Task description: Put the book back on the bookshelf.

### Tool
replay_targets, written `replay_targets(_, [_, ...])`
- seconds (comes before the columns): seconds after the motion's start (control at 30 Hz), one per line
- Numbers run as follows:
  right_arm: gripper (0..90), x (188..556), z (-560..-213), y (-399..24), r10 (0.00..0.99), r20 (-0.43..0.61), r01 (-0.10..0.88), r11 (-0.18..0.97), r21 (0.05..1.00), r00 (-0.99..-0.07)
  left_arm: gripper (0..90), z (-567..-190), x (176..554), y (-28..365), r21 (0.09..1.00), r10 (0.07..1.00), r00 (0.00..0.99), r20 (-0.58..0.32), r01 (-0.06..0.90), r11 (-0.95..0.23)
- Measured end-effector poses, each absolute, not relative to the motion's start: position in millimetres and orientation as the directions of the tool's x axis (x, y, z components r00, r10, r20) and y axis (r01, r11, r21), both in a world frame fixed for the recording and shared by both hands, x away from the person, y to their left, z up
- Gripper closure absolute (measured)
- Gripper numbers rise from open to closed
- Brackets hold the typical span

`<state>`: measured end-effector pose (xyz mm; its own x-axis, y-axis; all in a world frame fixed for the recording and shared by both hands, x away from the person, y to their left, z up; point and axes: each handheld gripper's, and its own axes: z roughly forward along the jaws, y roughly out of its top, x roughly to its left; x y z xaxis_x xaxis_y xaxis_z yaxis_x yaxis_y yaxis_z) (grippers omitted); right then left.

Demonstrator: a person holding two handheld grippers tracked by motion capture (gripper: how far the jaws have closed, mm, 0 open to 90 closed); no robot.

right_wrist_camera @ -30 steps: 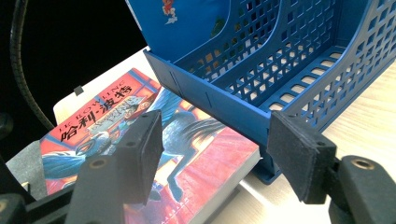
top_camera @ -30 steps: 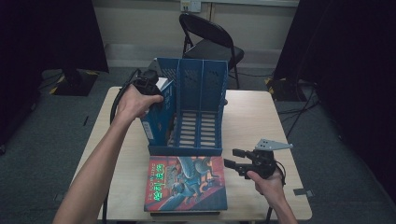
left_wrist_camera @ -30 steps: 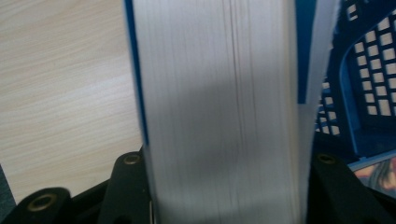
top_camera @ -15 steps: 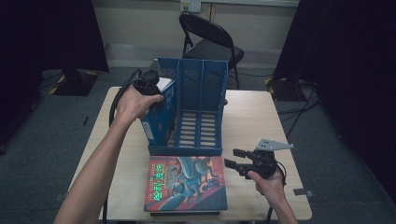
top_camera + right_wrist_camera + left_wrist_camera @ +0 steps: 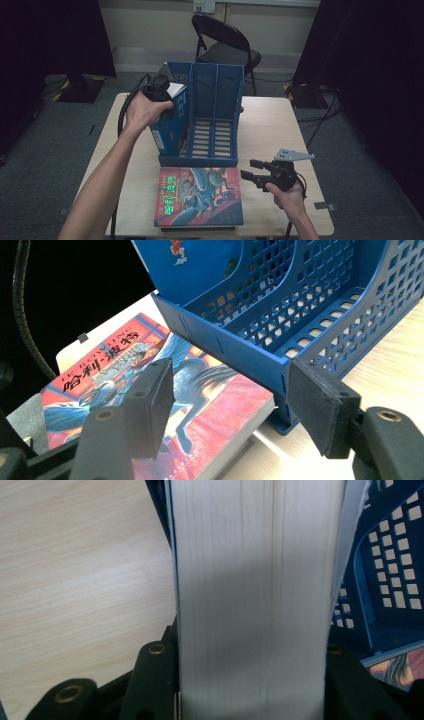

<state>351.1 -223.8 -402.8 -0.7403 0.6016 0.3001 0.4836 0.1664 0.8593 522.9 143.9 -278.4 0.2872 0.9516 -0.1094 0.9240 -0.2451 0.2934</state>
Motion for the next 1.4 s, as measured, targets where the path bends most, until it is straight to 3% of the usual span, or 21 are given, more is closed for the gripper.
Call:
replay_targets(0.87, [35.0,349.3,-403.0,-228.3,0.609,0.298,0.478,0.154,0.865,-0.735,61.5,-262.7,557.9,134.7,0.369,0.986,0.138,-0.09,0.924,-0.096])
replay_targets(1.4, [34.9,349.5,-405.2,-228.8,0.605,0.303,0.483,0.158,0.861,-0.736,61.0,-280.6,566.0,130.6,0.368,0.986,0.136,-0.091,0.925,-0.094])
